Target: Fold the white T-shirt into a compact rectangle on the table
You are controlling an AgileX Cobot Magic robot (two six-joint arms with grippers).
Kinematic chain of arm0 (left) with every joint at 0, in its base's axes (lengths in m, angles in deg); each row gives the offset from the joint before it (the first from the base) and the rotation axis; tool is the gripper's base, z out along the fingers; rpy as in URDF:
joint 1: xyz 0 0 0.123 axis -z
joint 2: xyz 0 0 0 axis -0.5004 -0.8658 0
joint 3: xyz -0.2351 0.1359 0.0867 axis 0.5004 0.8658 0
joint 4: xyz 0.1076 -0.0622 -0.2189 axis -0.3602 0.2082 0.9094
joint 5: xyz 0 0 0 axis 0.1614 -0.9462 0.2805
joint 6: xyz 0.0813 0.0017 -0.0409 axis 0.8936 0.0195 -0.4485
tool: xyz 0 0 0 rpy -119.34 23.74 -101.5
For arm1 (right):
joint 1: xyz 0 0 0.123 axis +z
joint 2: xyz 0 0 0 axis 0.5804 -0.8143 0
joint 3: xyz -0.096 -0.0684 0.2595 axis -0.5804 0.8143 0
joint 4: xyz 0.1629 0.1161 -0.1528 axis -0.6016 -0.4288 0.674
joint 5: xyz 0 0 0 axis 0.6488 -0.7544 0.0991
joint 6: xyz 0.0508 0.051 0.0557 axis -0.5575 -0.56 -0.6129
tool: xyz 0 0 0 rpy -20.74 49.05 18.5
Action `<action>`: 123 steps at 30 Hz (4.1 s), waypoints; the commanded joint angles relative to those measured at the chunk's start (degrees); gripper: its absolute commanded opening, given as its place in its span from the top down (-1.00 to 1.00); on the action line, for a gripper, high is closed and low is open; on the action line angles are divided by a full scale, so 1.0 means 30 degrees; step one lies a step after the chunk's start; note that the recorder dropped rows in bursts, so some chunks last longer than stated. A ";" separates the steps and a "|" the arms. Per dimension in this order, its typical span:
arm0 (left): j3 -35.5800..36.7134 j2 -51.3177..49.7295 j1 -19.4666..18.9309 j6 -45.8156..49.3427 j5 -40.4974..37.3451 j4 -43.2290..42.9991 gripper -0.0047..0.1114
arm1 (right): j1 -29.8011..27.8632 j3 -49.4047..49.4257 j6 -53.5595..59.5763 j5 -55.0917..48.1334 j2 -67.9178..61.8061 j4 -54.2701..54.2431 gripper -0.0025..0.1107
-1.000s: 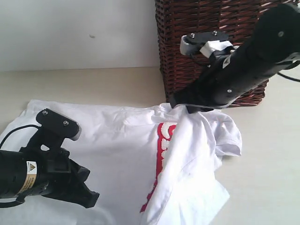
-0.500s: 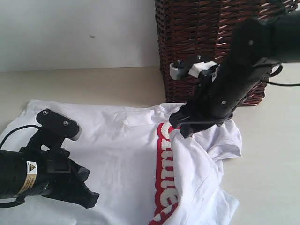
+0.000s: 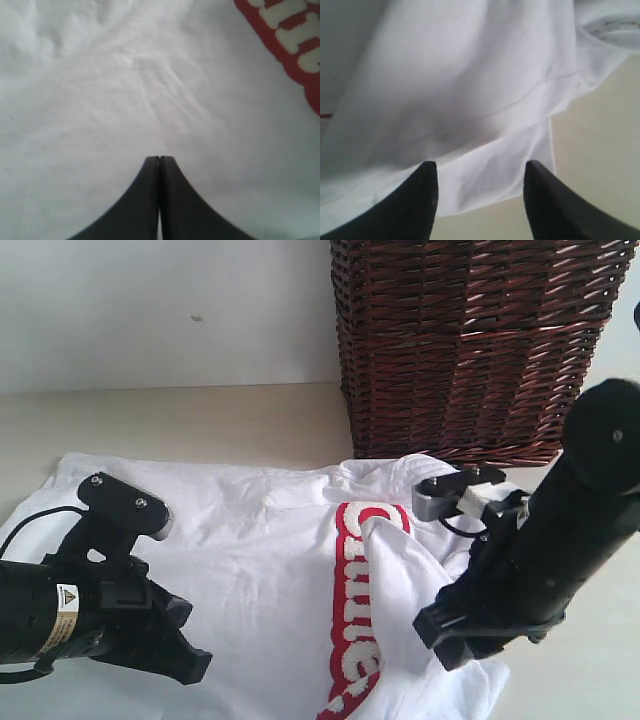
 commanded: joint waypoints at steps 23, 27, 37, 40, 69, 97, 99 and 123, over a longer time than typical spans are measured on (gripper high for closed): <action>0.0093 0.0135 0.0053 -0.0030 0.0010 0.0071 0.92 | -0.0067 0.2077 -0.0441 -0.0180 -0.3016 0.0854 0.96; 0.0093 0.0135 0.0053 -0.0030 0.0010 0.0071 0.92 | -0.0067 0.2077 -0.3433 -0.1998 -0.2068 0.2997 0.96; 0.0093 0.0135 0.0053 -0.0030 0.0010 0.0071 0.92 | -0.0067 0.2077 -0.5487 -0.7298 0.2783 0.3812 0.96; 0.0093 0.0135 0.0053 -0.0030 0.0010 0.0071 0.92 | -0.0067 0.2077 -0.5329 -0.8714 0.4030 0.3534 0.96; 0.0093 0.0135 0.0053 -0.0030 0.0010 0.0071 0.92 | -0.0067 -0.2698 0.1295 0.1891 -0.0755 -0.1248 0.68; 0.0093 0.0135 0.0053 -0.0030 -0.0022 0.0071 0.92 | -0.0067 0.1436 -0.3763 -0.3122 0.4036 0.2018 0.30; 0.0093 0.0135 0.0053 -0.0030 -0.0022 0.0071 0.92 | -0.0067 0.2851 -0.3620 -0.1033 0.4174 0.1064 0.30; 0.0093 0.0135 0.0053 -0.0030 -0.0022 0.0071 0.92 | -0.0067 0.6717 0.2456 0.7945 0.3224 -0.5282 0.05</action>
